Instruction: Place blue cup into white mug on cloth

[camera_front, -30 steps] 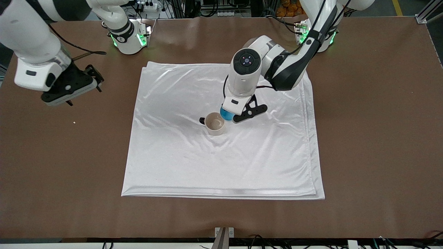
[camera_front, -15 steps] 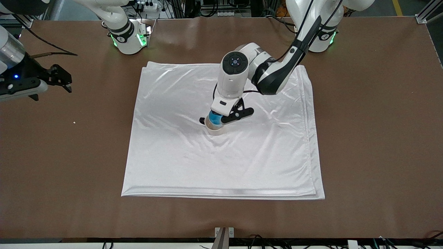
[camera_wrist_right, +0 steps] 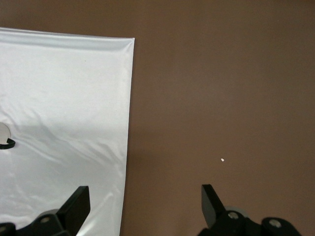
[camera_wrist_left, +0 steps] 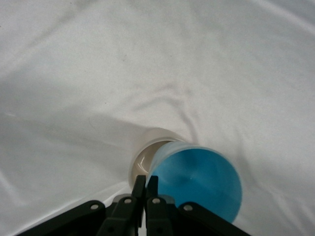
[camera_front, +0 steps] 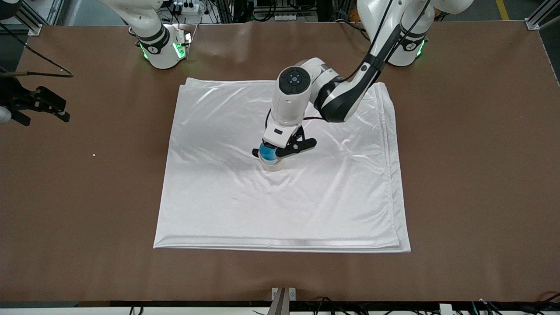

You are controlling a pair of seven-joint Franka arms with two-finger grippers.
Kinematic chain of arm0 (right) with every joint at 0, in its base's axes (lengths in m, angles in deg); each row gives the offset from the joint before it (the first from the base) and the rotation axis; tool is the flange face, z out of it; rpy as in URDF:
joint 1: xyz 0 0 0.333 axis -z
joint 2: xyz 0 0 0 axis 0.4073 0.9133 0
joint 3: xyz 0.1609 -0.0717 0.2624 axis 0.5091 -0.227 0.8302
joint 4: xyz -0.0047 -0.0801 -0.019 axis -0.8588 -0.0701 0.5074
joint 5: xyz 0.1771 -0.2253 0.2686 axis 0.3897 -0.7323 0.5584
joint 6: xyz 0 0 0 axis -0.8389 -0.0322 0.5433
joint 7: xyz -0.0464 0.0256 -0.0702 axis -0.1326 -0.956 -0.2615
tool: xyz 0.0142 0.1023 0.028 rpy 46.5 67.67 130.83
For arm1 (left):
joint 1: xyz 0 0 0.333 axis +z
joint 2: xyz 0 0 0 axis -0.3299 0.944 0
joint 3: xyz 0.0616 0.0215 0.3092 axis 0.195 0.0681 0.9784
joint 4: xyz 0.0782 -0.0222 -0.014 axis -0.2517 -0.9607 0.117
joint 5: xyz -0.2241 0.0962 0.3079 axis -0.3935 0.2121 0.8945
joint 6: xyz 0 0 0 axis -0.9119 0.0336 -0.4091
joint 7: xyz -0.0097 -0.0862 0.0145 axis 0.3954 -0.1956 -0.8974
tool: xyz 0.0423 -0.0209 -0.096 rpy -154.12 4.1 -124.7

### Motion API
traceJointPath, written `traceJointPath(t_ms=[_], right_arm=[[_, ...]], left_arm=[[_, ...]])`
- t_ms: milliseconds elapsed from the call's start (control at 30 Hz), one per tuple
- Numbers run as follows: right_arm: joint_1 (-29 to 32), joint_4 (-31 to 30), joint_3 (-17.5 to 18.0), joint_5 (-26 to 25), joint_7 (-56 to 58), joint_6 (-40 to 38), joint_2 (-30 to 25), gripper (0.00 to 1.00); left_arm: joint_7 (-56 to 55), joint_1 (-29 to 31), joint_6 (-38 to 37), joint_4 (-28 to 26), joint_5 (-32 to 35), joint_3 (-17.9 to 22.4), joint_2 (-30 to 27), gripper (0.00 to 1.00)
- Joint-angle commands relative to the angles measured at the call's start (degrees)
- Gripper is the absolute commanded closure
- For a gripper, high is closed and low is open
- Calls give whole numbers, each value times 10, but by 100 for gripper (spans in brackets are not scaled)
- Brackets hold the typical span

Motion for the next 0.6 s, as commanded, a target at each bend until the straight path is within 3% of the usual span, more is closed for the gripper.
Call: traceJointPath(t_ms=[0, 567], right_arm=[[6, 9, 6, 14, -51, 0, 5, 0], [4, -21, 9, 2, -77, 20, -3, 0]], left_arm=[[-19, -7, 9, 15, 20, 6, 28, 100], [-17, -13, 21, 14, 29, 3, 60, 100]])
